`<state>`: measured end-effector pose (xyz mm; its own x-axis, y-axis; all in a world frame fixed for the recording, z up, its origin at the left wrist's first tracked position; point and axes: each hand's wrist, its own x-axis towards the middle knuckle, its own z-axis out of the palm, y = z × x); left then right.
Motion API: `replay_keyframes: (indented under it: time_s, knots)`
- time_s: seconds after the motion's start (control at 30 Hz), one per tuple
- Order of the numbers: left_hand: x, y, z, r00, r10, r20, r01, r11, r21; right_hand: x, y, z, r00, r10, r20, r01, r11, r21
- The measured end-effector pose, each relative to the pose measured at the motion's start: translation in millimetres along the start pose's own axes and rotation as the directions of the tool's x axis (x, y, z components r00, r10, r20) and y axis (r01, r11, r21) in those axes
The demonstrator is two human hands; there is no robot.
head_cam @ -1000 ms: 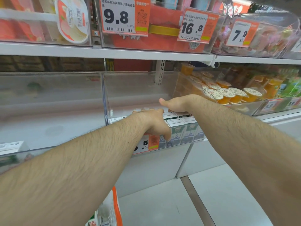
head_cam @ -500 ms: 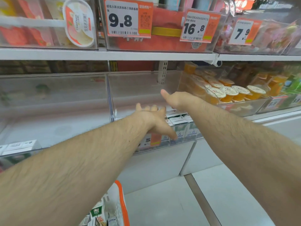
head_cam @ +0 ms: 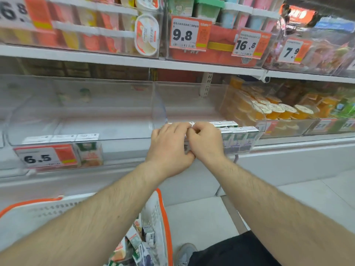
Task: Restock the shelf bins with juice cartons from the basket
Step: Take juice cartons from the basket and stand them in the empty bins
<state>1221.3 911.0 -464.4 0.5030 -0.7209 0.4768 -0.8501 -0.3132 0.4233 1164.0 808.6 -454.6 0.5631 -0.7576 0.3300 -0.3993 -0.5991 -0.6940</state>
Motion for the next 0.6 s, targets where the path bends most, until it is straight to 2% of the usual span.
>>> replay_keyframes:
  time_s: [0.1,0.2,0.27,0.33,0.4,0.47,0.6]
  knots:
    - [-25,-16,-13,0.999,-0.046,0.025,0.047,0.998,-0.039,-24,-13,17,0.999,0.008,0.048,-0.011,0.998,0.062]
    - [-62,-45,-23,0.988,-0.128,0.086,0.135,0.988,-0.081,-60,-16,44,0.977,-0.015,0.21,-0.003,0.996,0.085]
    - [-98,-70,-26,0.963,-0.212,0.168,0.229,0.969,-0.088,-93,-15,71,0.915,-0.018,0.402,0.002,0.999,0.039]
    - [-133,-94,-26,0.923,-0.286,0.259,0.319,0.943,-0.094,-120,-14,98,0.805,-0.017,0.593,0.023,1.0,-0.003]
    - [-161,-114,-21,0.875,-0.349,0.336,0.393,0.917,-0.071,-137,-13,123,0.689,-0.023,0.725,0.084,0.995,-0.048]
    - [-181,-132,-16,0.823,-0.404,0.4,0.458,0.888,-0.045,-148,-11,147,0.609,-0.014,0.793,0.122,0.99,-0.076]
    - [-216,-169,-8,0.7,-0.539,0.469,0.604,0.797,0.015,-172,3,184,0.562,0.074,0.824,0.142,0.973,-0.184]
